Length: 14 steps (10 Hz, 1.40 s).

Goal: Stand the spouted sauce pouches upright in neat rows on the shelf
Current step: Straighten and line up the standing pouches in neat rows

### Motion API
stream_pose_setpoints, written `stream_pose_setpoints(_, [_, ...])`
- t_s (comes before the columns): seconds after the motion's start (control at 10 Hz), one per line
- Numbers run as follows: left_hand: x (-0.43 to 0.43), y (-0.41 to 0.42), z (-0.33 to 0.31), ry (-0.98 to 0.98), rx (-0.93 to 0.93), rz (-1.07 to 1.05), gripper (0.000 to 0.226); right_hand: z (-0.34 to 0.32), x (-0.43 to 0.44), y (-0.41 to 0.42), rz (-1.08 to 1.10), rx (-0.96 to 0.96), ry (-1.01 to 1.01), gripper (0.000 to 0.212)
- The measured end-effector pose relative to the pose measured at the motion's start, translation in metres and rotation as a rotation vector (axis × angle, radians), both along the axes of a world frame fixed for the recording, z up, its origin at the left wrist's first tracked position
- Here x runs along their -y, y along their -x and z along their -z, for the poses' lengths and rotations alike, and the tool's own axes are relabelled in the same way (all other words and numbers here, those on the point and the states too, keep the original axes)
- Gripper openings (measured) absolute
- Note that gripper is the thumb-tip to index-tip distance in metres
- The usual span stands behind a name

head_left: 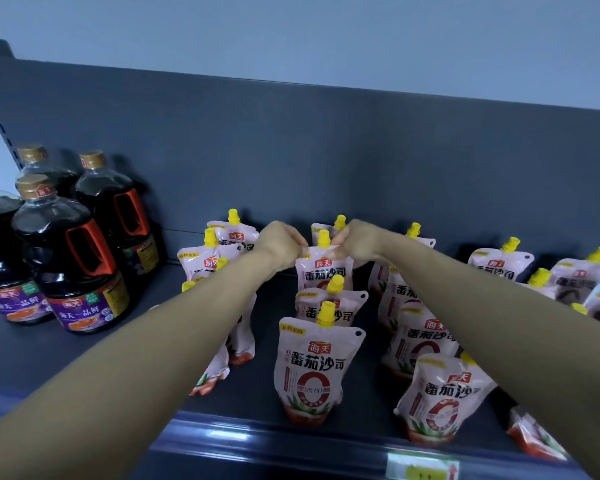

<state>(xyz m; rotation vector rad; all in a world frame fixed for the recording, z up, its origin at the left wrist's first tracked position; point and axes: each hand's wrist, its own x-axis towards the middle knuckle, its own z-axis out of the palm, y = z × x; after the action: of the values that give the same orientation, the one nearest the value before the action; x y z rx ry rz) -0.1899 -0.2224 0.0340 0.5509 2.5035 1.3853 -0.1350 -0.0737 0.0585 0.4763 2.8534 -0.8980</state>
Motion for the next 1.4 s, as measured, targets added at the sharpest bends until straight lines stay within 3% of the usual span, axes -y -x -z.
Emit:
stream_pose_setpoints(0.3, [-0.016,0.000,-0.001,0.026,0.134,0.183,0.022,-0.010,-0.011,-0.010,-0.066,0.179,-0.172,0.016])
stream_pose_setpoints(0.4, [-0.019,0.001,0.003,0.049,0.115,0.174,0.033,-0.011,-0.008,-0.010,-0.096,0.201,-0.224,0.016])
stream_pose_setpoints(0.6, [-0.017,0.003,0.005,0.055,0.071,0.143,0.022,-0.008,-0.007,-0.013,-0.131,0.184,-0.219,0.025])
stream_pose_setpoints(0.8, [-0.015,-0.006,-0.002,0.086,0.084,0.186,0.021,-0.008,-0.013,-0.016,-0.122,0.210,-0.196,0.015])
stream_pose_setpoints(0.9, [-0.013,-0.011,0.000,0.149,0.033,0.221,0.020,-0.009,-0.015,-0.019,-0.099,0.226,-0.177,0.029])
stream_pose_setpoints(1.0, [-0.013,-0.013,0.001,0.166,-0.039,0.175,0.013,-0.015,-0.012,-0.023,-0.070,0.173,-0.184,0.037])
stream_pose_setpoints(1.2, [-0.014,-0.014,0.003,0.184,-0.129,0.095,0.015,-0.020,-0.004,-0.028,-0.004,0.045,-0.233,0.028])
stream_pose_setpoints(1.4, [-0.009,-0.017,-0.004,0.183,-0.190,0.106,0.019,-0.027,-0.008,-0.032,-0.041,0.040,-0.267,0.026])
